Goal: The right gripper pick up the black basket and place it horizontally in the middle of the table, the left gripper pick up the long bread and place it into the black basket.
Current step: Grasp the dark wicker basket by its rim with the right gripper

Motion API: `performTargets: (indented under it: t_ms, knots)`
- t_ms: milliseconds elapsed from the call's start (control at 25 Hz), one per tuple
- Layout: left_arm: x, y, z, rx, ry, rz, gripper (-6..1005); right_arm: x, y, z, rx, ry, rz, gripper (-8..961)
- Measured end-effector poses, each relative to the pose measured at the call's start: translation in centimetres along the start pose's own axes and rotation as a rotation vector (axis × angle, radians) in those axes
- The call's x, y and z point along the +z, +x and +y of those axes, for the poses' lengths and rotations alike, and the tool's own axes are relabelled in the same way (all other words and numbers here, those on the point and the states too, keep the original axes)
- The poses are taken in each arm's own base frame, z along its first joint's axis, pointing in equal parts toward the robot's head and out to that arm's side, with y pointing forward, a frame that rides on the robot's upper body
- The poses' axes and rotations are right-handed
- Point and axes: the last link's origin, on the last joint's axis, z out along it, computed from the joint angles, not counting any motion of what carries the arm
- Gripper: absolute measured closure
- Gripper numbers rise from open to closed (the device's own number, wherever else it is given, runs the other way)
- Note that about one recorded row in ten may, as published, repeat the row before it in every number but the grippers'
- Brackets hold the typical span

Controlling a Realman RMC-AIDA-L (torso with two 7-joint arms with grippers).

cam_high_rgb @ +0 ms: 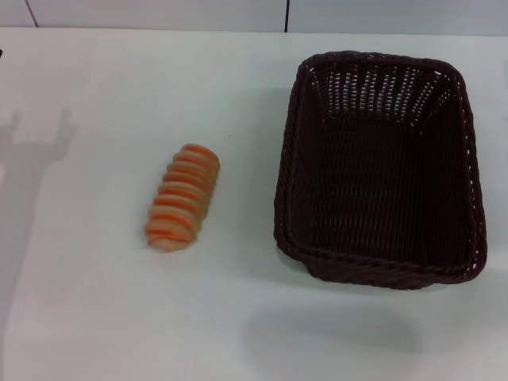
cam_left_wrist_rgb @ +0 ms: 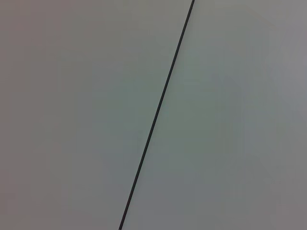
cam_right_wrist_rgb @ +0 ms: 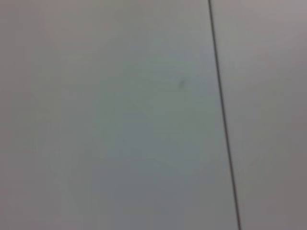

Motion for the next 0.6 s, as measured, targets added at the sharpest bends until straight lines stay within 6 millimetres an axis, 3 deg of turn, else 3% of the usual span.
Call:
performTargets:
  t_ms: [600]
  knots:
    - [0.21,0.09,-0.1,0.003,0.003,0.002,140,0.37,0.08,0.84,-0.007,-0.032,0.013,231]
